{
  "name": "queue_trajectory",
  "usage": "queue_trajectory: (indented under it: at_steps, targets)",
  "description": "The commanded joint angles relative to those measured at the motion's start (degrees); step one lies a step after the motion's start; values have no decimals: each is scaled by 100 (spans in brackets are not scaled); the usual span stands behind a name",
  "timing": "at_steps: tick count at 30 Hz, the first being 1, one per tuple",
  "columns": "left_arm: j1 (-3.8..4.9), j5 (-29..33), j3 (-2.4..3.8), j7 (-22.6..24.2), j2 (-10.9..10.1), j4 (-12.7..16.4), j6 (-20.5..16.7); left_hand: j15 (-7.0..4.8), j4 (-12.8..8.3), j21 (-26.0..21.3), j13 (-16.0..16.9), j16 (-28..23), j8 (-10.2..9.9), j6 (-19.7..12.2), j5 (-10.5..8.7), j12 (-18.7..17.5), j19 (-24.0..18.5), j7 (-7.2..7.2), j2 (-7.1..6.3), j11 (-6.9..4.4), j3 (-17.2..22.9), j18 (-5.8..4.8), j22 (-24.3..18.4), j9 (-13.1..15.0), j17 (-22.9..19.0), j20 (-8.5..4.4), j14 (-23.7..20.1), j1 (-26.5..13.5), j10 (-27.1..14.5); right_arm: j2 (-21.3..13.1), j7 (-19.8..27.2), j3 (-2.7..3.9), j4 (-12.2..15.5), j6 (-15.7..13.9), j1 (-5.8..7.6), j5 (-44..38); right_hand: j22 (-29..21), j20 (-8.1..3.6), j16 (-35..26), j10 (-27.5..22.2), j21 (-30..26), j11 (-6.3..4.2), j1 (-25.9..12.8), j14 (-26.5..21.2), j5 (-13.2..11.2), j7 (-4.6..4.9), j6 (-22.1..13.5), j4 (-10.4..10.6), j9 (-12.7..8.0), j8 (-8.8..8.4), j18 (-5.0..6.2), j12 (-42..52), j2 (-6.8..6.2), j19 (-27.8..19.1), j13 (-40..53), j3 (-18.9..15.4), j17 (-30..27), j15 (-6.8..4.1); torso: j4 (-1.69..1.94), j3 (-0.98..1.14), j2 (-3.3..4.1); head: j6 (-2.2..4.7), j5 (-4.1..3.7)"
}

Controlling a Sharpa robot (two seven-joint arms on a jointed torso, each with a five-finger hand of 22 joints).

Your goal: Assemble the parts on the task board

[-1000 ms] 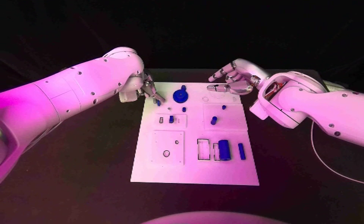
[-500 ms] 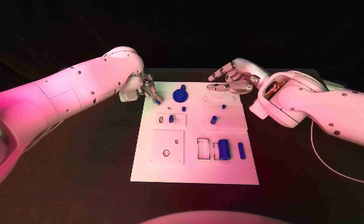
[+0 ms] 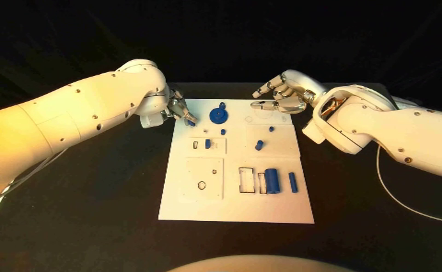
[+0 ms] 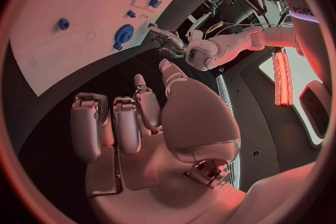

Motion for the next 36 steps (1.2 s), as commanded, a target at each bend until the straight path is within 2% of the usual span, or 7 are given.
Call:
queue_trajectory:
  at_steps: [1, 5, 11, 14, 21, 27, 36]
  targets:
    - [2, 182, -1, 93, -177, 325, -369, 24, -729, -22, 12, 17, 29, 2, -21, 31, 134, 10, -2, -3, 790, 3, 752, 20, 1509, -10, 612, -81, 38, -2, 29, -2, 0, 88, -4, -7, 206, 2, -27, -4, -32, -19, 34, 471, 19, -22, 32, 5, 9, -1, -28, 19, 11, -30, 445, -34, 916, -11, 4, -3, 0, -1, 21]
    - [-30, 157, -8, 279, -466, 773, -602, 21, -764, -11, 23, 17, 52, 6, -21, 44, 143, 5, -32, -8, 873, 0, 767, 35, 1509, -13, 612, -121, 49, -4, 30, -6, -7, 95, -7, 7, 206, 2, -27, -4, -32, -19, 34, 471, 19, -22, 32, 5, 9, -1, -28, 19, 11, -30, 445, -34, 916, -11, 5, -7, 1, -5, 39]
    - [-196, -94, -17, 741, -880, 1383, -851, 18, -817, 13, 30, 17, 70, 9, -27, 54, 160, -1, -92, -14, 956, -8, 795, 49, 1509, -18, 612, -145, 61, -18, 30, -13, -9, 107, -12, 15, 208, 2, -28, -4, -31, -20, 36, 471, 21, -22, 33, 6, 9, -1, -28, 20, 11, -29, 445, -38, 914, -11, 11, -12, 0, -21, 43]
    - [-272, -430, -58, 1014, -1033, 1606, -907, 17, -850, 31, 40, 17, 79, 19, -30, 65, 172, -6, -141, -18, 999, -14, 816, 53, 1509, -21, 612, -154, 72, -23, 31, -16, -10, 113, -14, 17, 211, 2, -29, -4, -30, -20, 38, 470, 24, -22, 34, 7, 9, 0, -29, 20, 12, -28, 445, -43, 911, -11, 16, -18, 2, -40, 64]
    - [-405, -747, -92, 1262, -1158, 1776, -880, 16, -879, 44, 32, 17, 82, 33, -32, 59, 181, -12, -187, -22, 1039, -18, 831, 53, 1509, -23, 612, -158, 79, -19, 35, -19, -14, 119, -19, 19, 211, 2, -29, -4, -30, -20, 38, 470, 24, -22, 34, 7, 9, 0, -29, 20, 12, -28, 445, -43, 911, -11, -6, -20, 10, -56, 94]
    - [-462, -804, -97, 1287, -1161, 1811, -829, 15, -891, 46, 41, 17, 82, 39, -33, 68, 182, -13, -203, -24, 1058, -19, 834, 51, 1509, -24, 612, -159, 88, -13, 38, -20, -19, 122, -25, 19, 211, 2, -29, -4, -30, -20, 38, 470, 24, -22, 34, 7, 9, 0, -29, 20, 12, -28, 445, -43, 911, -11, -12, -16, 14, -70, 104]
    - [-486, -892, -98, 802, -1106, 1773, -577, 13, -904, 41, 43, 17, 81, 47, -33, 69, 179, -14, -214, -25, 1080, -17, 830, 49, 1509, -25, 612, -156, 94, -6, 40, -21, -23, 124, -30, 19, 211, 2, -29, -4, -30, -20, 38, 470, 24, -22, 34, 7, 9, 0, -29, 20, 12, -28, 445, -43, 911, -11, -14, -6, 13, -102, 114]
